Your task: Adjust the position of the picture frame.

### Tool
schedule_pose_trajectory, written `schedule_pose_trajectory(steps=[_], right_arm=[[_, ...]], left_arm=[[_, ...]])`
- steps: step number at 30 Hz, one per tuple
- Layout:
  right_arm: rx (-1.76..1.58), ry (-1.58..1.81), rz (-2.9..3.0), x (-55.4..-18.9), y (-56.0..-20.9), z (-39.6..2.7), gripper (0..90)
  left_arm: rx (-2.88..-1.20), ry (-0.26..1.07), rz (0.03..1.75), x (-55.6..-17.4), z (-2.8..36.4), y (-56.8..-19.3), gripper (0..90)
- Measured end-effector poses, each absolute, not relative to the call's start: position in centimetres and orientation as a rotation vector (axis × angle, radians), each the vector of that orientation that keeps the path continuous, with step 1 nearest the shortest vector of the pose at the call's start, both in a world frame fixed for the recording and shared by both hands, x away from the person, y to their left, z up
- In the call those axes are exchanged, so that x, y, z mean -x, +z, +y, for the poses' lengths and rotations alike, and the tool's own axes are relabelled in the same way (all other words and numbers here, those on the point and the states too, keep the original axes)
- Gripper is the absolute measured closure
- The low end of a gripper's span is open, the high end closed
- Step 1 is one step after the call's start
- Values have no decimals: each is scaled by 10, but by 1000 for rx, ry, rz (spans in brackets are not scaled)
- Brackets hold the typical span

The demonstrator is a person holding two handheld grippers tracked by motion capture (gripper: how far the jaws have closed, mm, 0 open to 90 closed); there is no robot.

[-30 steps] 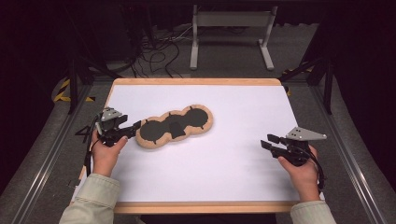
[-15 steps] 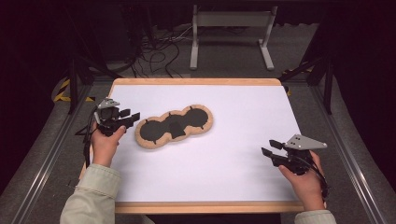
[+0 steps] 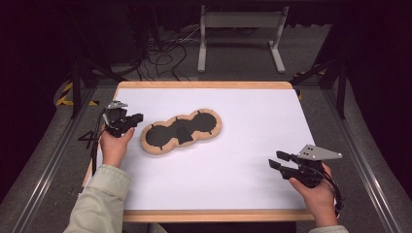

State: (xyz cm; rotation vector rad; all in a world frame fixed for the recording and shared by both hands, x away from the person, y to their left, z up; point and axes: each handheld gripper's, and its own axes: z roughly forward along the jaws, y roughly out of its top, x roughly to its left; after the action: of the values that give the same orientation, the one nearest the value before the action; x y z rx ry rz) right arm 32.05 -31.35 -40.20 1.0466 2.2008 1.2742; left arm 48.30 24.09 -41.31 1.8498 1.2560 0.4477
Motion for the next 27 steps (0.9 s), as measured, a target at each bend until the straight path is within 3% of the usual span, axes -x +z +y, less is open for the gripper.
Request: schedule_pose_trajectory(steps=[8,27], right_arm=[[-1057,1270,2198,-313,-403,-314,529],[-1068,1266,2181,-308,-404,-319,509]], left_arm=[[-1886,443,1323,-500,242,-434,896],[-2011,325,1252,-510,235,-452,900]])
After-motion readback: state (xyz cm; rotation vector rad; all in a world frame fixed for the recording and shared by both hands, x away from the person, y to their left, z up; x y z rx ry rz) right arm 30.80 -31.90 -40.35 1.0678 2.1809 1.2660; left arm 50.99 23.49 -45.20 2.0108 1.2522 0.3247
